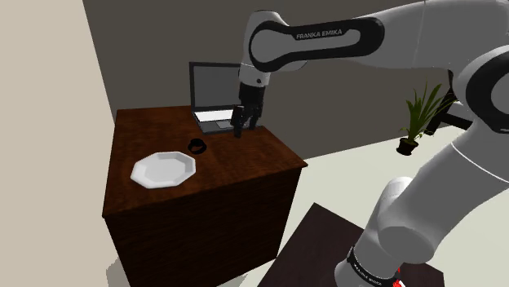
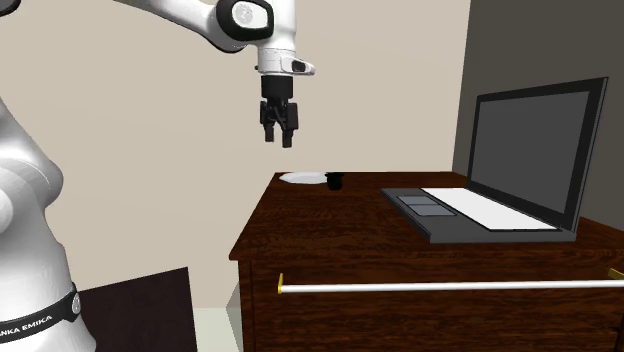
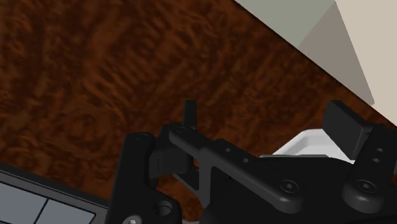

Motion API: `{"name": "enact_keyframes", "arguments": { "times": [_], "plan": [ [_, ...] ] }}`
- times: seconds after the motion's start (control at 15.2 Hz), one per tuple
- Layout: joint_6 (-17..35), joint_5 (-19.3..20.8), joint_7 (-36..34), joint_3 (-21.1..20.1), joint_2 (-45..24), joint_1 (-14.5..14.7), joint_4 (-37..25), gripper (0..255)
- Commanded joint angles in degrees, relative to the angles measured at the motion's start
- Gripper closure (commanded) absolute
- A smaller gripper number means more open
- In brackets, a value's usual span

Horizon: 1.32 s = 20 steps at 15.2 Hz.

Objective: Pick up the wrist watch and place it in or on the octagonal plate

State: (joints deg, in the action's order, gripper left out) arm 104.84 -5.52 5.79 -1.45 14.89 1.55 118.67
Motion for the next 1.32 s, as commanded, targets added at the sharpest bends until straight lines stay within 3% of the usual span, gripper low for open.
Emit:
{"name": "enact_keyframes", "arguments": {
  "times": [0.0,0.53,0.99,1.25],
  "plan": [
    [1.65,0.47,-0.97,-0.65,-4.26,0.23,-2.57,0],
    [3.57,3.5,-4.38,-1.92,-22.56,1.23,-18.42,0],
    [0.67,6.41,-6.87,-1.9,-40.28,2.81,-38.4,0],
    [2.74,6.46,-6.92,-1.84,-40.91,2.87,-36.95,0]
  ]
}}
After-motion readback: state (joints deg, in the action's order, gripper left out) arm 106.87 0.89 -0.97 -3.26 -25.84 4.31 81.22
